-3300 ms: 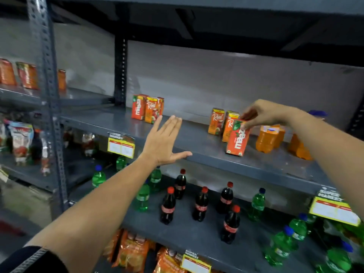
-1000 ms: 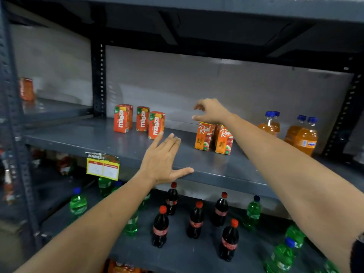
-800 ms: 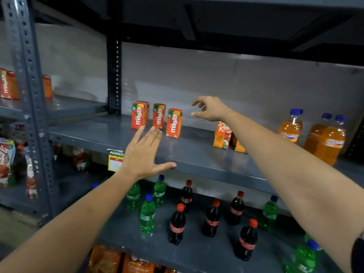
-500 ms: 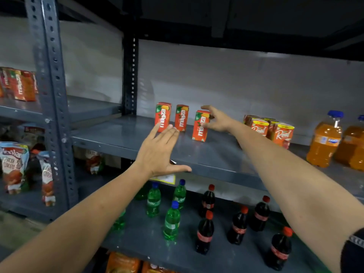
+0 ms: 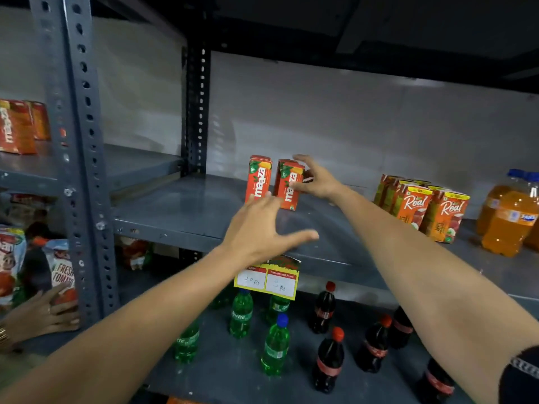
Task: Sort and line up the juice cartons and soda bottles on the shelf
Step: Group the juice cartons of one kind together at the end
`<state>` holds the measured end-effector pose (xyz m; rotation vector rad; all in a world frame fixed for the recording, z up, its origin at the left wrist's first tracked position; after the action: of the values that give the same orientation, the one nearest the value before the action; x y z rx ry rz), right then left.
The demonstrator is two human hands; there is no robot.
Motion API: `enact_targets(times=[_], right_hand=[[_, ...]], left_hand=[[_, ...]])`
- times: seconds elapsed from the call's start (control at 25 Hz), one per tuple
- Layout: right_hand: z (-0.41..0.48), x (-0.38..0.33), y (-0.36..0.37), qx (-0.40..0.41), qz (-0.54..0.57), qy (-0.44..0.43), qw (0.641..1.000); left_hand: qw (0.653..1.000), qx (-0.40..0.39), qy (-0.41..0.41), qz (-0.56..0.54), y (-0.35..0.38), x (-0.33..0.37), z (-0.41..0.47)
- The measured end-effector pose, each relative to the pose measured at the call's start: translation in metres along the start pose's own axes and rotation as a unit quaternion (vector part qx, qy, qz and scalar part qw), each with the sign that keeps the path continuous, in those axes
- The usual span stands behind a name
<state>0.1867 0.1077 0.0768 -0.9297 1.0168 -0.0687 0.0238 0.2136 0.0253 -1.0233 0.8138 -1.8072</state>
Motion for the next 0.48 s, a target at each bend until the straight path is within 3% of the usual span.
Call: enact_targets(times=[0.16, 0.24, 0.36, 0.48], right_hand=[[-0.009, 0.027, 0.011, 0.092, 0.163, 0.019, 0.982], [-0.007, 0.033, 0.017, 0.085, 0.183, 0.038, 0.979], [-0.002, 0.037, 0.02, 0.072, 0.173, 0.05, 0.981], [0.003, 0.04, 0.021, 0.053, 0.171, 0.047, 0.983]], left_hand=[[0.966, 0.093, -0.133, -0.203, -0.028, -0.066, 0.043], [0.938, 0.064, -0.205, -0.271, -0.022, -0.099, 0.066], [0.932, -0.006, -0.204, -0.299, -0.004, -0.115, 0.089], [0.934, -0.021, -0.177, -0.31, 0.002, -0.117, 0.1]])
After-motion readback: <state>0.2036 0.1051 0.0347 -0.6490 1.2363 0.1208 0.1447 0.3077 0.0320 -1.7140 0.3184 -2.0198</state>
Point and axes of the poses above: each hand's wrist, its own z-axis towards the middle knuckle, its own y-axis out of the palm, x = y × z, the point moved 4 cm from there along z, towards the middle knuckle, and after that the axes turned 14 degrees about -x, right-handed, at the moved point
